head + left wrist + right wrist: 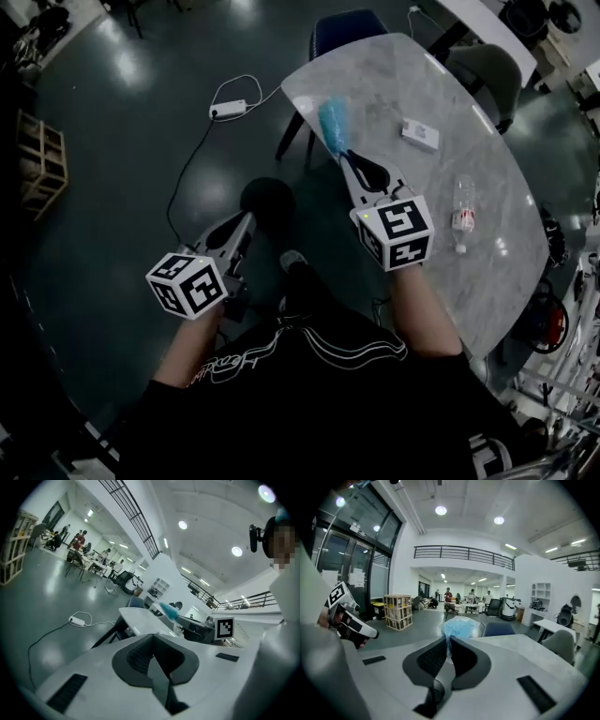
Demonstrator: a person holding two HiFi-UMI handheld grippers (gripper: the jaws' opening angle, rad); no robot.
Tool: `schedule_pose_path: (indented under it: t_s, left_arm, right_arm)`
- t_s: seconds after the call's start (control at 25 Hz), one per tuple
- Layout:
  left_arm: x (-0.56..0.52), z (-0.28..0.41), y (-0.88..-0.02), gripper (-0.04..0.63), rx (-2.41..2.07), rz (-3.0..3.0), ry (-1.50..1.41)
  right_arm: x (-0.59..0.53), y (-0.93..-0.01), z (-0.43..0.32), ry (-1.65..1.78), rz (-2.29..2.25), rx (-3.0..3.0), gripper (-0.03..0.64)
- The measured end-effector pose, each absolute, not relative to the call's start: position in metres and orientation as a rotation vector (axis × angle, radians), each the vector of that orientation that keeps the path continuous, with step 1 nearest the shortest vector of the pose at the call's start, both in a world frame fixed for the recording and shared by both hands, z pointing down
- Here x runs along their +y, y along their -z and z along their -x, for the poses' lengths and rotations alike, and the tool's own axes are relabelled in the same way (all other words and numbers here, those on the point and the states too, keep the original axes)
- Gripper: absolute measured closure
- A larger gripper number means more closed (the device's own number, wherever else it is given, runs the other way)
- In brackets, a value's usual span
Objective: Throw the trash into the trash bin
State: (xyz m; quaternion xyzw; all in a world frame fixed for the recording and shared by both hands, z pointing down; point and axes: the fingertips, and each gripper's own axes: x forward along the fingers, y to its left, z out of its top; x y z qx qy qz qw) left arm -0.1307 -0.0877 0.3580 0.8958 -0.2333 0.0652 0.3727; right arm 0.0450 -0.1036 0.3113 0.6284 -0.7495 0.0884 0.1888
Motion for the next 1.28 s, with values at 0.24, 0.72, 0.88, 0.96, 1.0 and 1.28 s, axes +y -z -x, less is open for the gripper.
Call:
schedule_pose_path:
  t_s: [0.24, 0.72, 0.88, 0.96, 1.0, 1.28]
  left_arm:
    - [-0.134, 0.173, -0.388, 0.589, -0.775, -2.193, -0.179]
    - [-0.178, 0.207, -0.477, 0.589, -0.951, -1.939, -0.207]
    - [-0.175, 0.211, -0.505, 0.589, -0.956, -1.875, -0.234]
    - [-0.167, 0.212, -0.522, 0.589, -0.954, -1.832, -0.259]
    - [-0.163, 0.213, -0.53, 0.589, -0.951, -1.811, -0.27]
    - [-0.15, 0.213, -0.573, 0.589, -0.928, -1.71, -0.288]
  right_arm:
    - [-0.181, -0.387, 0.002, -0.393, -1.54, -2.189, 0.572]
    - [-0.236, -0.593, 0.05, -0.754, -1.088, -2.079, 0.572]
    - [-0.232, -0.662, 0.059, -0.866, -0.976, -2.008, 0.572]
    - [-0.225, -0.695, 0.06, -0.938, -0.932, -1.96, 0.572]
    - [-0.221, -0.711, 0.058, -0.969, -0.913, -1.926, 0.572]
    - [-0.2, -0.809, 0.046, -1.057, -0.794, -1.723, 0.572]
